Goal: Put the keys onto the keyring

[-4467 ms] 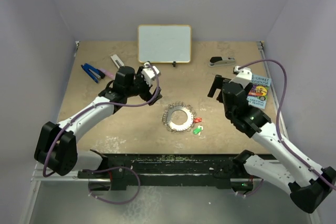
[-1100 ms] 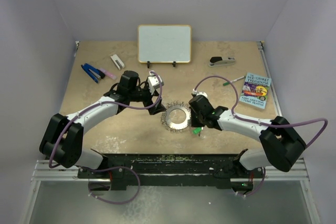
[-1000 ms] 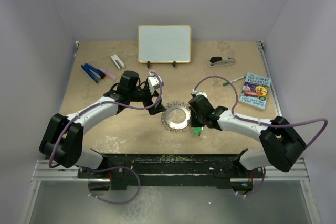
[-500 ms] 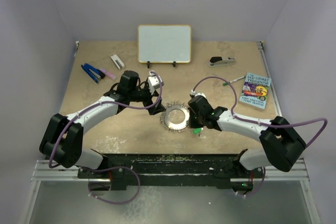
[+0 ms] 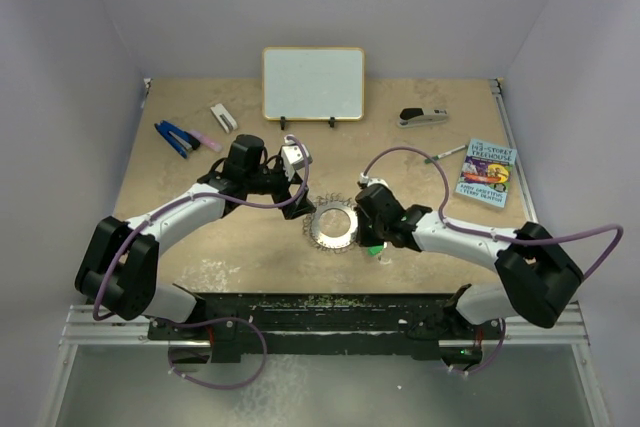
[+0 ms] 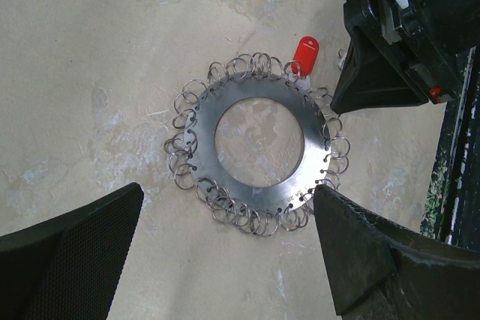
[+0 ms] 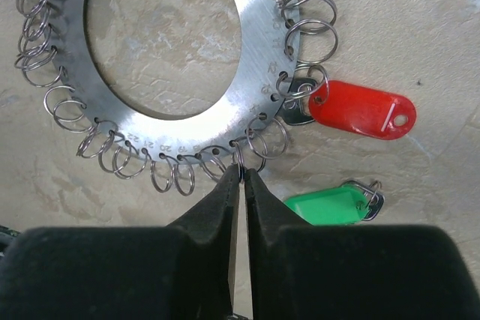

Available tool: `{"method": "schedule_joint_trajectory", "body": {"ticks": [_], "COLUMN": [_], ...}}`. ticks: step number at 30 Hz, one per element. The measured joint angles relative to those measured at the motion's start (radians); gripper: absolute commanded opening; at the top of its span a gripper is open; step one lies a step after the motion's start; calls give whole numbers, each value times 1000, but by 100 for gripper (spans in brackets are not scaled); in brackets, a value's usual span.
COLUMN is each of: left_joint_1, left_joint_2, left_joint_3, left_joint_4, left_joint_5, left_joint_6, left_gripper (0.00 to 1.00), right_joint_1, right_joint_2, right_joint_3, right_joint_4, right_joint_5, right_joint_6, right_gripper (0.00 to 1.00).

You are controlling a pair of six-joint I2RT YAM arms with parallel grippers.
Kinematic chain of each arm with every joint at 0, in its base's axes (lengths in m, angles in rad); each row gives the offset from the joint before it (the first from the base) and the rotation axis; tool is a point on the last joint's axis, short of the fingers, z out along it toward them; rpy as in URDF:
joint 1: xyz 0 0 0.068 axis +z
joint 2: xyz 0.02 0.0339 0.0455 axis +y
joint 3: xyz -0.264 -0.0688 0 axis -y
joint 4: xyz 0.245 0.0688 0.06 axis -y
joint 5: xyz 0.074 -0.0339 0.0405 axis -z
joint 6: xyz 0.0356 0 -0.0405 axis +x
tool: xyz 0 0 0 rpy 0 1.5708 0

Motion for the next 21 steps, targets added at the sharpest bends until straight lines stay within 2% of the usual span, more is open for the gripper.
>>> {"method": "schedule_joint_trajectory", "body": {"ticks": [8,15,21], "left_joint_1": [0,0,0], "left_joint_2": [0,0,0], "left_joint_3": [0,0,0], "left_joint_4": [0,-1,-4], "left_joint_5": [0,2,4], "left_joint_6": [0,0,0], "left_gripper": [98,98,98], "right_joint_1": [27,35,53], "right_joint_2": [-88,-109,-57], "right_joint_3": [2,3,2], "right_joint_4": [-34,-36,-11], "right_joint_5": [31,31,28], "right_joint_6": [21,43,53], "right_gripper": [24,25,25]}}
